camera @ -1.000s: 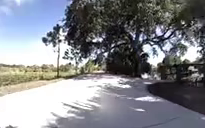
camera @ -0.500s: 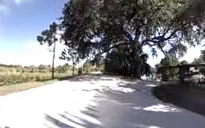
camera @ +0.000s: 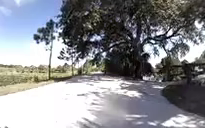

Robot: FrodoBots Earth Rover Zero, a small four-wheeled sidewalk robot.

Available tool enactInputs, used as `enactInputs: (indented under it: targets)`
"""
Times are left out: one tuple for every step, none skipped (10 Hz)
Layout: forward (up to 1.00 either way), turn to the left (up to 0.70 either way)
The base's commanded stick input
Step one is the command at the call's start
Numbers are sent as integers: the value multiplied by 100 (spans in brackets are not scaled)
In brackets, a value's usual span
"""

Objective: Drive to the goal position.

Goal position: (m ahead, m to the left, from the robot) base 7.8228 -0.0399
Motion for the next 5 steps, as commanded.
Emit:
enactInputs:
  targets:
    - [85,0]
    - [85,0]
    - [85,0]
    - [85,0]
    - [85,0]
